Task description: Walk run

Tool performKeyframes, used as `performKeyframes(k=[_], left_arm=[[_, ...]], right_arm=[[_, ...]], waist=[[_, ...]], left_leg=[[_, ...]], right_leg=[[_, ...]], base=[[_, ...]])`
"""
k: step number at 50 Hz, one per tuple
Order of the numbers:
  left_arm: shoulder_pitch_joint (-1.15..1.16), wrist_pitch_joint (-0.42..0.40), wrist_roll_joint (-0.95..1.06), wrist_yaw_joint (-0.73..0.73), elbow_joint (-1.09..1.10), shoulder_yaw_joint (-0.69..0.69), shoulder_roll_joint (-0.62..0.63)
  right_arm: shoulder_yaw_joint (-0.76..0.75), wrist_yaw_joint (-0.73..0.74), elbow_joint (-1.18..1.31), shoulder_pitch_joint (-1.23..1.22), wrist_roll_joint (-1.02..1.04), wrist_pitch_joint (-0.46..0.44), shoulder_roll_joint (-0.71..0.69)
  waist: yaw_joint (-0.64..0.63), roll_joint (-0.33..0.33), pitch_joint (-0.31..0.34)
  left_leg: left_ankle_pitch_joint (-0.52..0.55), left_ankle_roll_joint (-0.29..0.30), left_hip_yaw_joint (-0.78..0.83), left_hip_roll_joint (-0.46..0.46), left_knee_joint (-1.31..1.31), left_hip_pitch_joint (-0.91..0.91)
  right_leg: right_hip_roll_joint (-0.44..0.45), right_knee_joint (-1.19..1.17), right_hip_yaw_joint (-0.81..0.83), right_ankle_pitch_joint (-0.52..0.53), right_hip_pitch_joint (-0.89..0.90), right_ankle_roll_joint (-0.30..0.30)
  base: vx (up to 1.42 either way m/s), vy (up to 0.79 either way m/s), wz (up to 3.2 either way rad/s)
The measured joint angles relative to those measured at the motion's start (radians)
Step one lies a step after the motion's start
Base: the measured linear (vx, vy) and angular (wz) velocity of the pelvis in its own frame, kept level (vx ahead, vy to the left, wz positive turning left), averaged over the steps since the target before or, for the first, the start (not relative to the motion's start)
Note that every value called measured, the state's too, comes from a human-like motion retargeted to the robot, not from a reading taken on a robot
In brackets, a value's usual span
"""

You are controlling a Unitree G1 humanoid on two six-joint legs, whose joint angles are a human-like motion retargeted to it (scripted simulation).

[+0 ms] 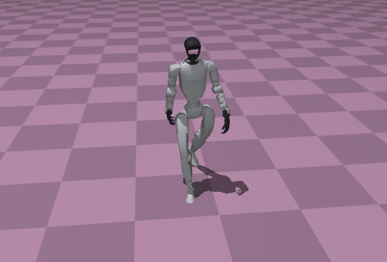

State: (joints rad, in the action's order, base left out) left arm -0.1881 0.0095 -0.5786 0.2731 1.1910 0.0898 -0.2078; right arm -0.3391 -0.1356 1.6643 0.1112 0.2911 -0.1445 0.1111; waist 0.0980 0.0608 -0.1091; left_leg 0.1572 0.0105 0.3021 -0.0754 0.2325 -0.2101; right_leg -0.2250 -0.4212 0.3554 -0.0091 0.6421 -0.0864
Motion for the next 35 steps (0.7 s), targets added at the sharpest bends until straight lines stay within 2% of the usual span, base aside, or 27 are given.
performKeyframes(k=[2,3,5,7,10,12,16,21,23,25,27,30,32,33,35], left_arm=[[0.065,0.020,-0.053,-0.032,0.069,0.018,0.035],[0.087,0.042,-0.075,-0.045,0.120,0.026,0.044],[0.100,0.088,-0.103,-0.052,0.240,0.026,0.040],[0.122,0.141,-0.137,-0.021,0.337,0.031,0.031],[0.167,0.189,-0.185,0.023,0.440,0.063,0.018],[0.212,0.206,-0.173,0.005,0.485,0.089,0.015],[0.301,0.243,-0.116,-0.034,0.509,0.147,0.018],[0.338,0.301,-0.114,0.017,0.509,0.174,0.026],[0.332,0.301,-0.131,0.038,0.509,0.170,0.025],[0.322,0.293,-0.151,0.032,0.509,0.162,0.024],[0.306,0.279,-0.170,0.002,0.509,0.150,0.026],[0.263,0.243,-0.149,-0.026,0.484,0.159,0.034],[0.235,0.226,-0.100,-0.022,0.438,0.126,0.032],[0.209,0.212,-0.069,-0.022,0.418,0.107,0.028],[0.148,0.186,-0.016,-0.033,0.382,0.081,0.015]], right_arm=[[-0.003,0.006,-0.021,-0.018,-0.035,0.013,-0.008],[0.014,0.002,-0.035,-0.030,-0.065,0.024,-0.009],[0.050,-0.004,-0.052,-0.068,-0.119,0.043,-0.007],[0.078,0.023,-0.065,-0.124,-0.124,0.043,0.004],[0.118,0.081,-0.098,-0.218,-0.085,0.040,0.014],[0.152,0.079,-0.140,-0.265,-0.056,0.055,0.033],[0.195,0.034,-0.253,-0.345,-0.013,0.086,0.074],[0.201,0.019,-0.373,-0.395,-0.029,0.117,0.096],[0.198,0.026,-0.390,-0.389,-0.045,0.127,0.078],[0.199,0.017,-0.387,-0.357,-0.057,0.129,0.058],[0.184,0.019,-0.363,-0.301,-0.031,0.094,0.043],[0.195,0.109,-0.291,-0.236,0.036,0.048,-0.013],[0.218,0.125,-0.228,-0.200,0.043,0.054,-0.010],[0.227,0.116,-0.202,-0.190,0.050,0.047,-0.004],[0.225,0.109,-0.167,-0.169,0.082,0.030,-0.006]], waist=[[-0.006,0.040,0.004],[-0.031,0.075,0.015],[-0.055,0.111,0.035],[-0.091,0.133,0.056],[-0.144,0.095,0.079],[-0.198,0.084,0.085],[-0.279,0.034,0.096],[-0.347,0.002,0.095],[-0.350,0.000,0.082],[-0.353,0.003,0.063],[-0.390,0.007,0.041],[-0.366,-0.026,0.031],[-0.348,-0.075,0.036],[-0.342,-0.095,0.042],[-0.298,-0.112,0.063]], left_leg=[[0.162,-0.093,0.162,0.043,0.190,0.021],[0.187,-0.146,0.229,0.045,0.312,0.041],[0.082,-0.189,0.277,0.100,0.541,0.126],[-0.024,-0.209,0.348,0.163,0.674,0.211],[-0.089,-0.116,0.267,0.171,0.728,0.415],[-0.127,-0.080,0.261,0.145,0.632,0.519],[-0.208,-0.087,0.275,0.145,0.315,0.674],[-0.191,-0.060,0.093,0.088,-0.038,0.833],[-0.181,-0.076,0.085,0.092,-0.037,0.852],[-0.205,-0.144,0.124,0.093,0.042,0.835],[-0.186,-0.154,0.126,0.136,0.109,0.811],[-0.287,-0.148,0.091,0.222,0.224,0.736],[-0.328,-0.119,0.072,0.264,0.198,0.637],[-0.343,-0.099,0.075,0.286,0.188,0.595],[-0.349,-0.065,0.081,0.280,0.131,0.512]], right_leg=[[-0.044,0.006,-0.036,-0.070,-0.101,0.023],[-0.071,0.020,-0.024,-0.096,-0.163,0.029],[-0.107,0.048,0.045,-0.130,-0.266,0.043],[-0.094,0.097,0.068,-0.146,-0.358,0.056],[0.017,0.241,0.134,-0.134,-0.511,0.065],[0.076,0.310,0.128,-0.139,-0.581,0.070],[0.184,0.394,0.103,-0.179,-0.715,0.092],[0.243,0.402,0.062,-0.229,-0.835,0.145],[0.252,0.383,0.034,-0.197,-0.871,0.190],[0.259,0.347,-0.004,-0.116,-0.904,0.235],[0.262,0.279,-0.041,0.078,-0.920,0.246],[0.255,0.042,-0.007,0.415,-0.860,0.191],[0.236,-0.173,0.106,0.444,-0.811,0.110],[0.211,-0.282,0.136,0.375,-0.768,0.077],[0.175,-0.466,0.132,0.271,-0.629,0.059]], base=[[1.24,-0.37,0.22],[1.25,-0.44,-0.20],[1.10,-0.42,0.03],[0.97,-0.34,0.04],[0.84,-0.28,-0.33],[0.73,-0.21,-0.78],[0.94,-0.20,-0.65],[1.18,-0.10,-0.43],[1.14,-0.08,-0.21],[1.17,-0.05,-0.24],[1.33,0.00,-0.61],[1.14,-0.04,-0.40],[0.89,0.00,-0.25],[1.39,0.05,-0.29],[0.96,0.01,0.05]])
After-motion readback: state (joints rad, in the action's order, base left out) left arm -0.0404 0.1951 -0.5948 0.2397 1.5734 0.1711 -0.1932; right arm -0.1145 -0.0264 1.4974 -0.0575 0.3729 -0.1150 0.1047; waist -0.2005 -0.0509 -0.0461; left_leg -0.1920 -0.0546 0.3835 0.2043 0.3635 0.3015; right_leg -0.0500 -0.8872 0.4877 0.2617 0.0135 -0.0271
